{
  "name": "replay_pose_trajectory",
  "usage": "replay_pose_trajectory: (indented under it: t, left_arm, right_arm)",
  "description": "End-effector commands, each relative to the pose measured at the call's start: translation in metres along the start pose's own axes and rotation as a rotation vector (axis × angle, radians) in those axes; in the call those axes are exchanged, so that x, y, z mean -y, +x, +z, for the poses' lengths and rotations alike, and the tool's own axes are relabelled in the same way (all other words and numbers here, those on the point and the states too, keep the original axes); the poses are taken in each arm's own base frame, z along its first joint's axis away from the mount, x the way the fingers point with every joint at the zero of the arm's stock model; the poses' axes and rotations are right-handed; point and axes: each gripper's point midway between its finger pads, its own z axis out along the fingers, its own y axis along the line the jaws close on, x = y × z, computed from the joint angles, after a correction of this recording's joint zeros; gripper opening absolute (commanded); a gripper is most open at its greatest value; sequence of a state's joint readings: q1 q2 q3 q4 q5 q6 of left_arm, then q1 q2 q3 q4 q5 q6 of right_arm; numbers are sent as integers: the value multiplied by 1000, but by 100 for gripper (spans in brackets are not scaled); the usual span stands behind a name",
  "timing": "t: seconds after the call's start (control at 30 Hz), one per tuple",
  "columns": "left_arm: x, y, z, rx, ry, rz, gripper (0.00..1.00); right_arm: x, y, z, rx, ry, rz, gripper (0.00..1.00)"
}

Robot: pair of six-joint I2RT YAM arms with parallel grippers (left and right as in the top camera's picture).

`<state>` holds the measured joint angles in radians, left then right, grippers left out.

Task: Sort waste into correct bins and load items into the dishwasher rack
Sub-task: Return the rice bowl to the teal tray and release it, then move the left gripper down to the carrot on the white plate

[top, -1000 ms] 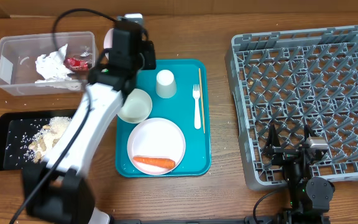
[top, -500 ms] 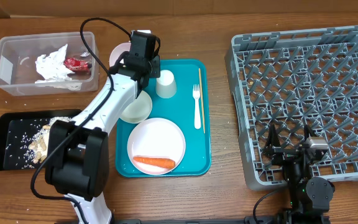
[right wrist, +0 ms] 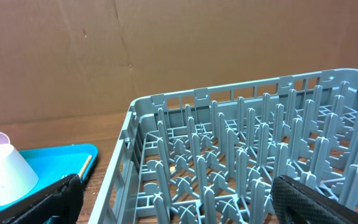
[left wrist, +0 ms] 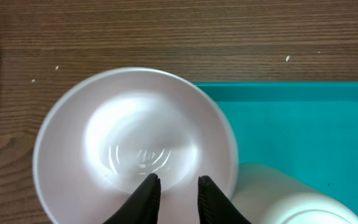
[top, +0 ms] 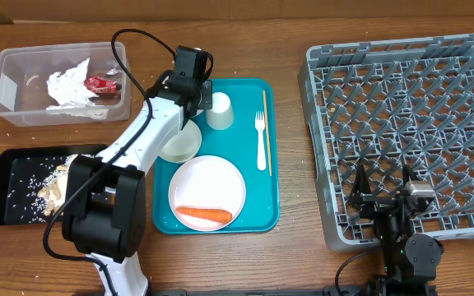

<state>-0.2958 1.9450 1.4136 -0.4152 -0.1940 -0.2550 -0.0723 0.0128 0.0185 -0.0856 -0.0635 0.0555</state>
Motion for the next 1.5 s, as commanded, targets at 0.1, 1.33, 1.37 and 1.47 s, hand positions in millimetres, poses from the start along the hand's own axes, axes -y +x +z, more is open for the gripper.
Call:
replay_pose_trajectory:
  t: [0.1, 1.33, 1.37, 1.47]
  left_arm:
    - [4, -7, -12, 11, 13, 18, 36]
    - [38, 167, -206, -592, 239, 244, 100]
    - [34, 165, -204, -579, 211, 249, 100]
    - [21, 157, -198, -538, 120, 235, 100]
  right_arm:
    - [2, 1, 0, 6, 4, -1, 100]
    - [2, 1, 0, 6, 4, -1, 100]
    - [2, 1, 0, 6, 4, -1, 100]
    - [2, 1, 0, 6, 4, -1, 100]
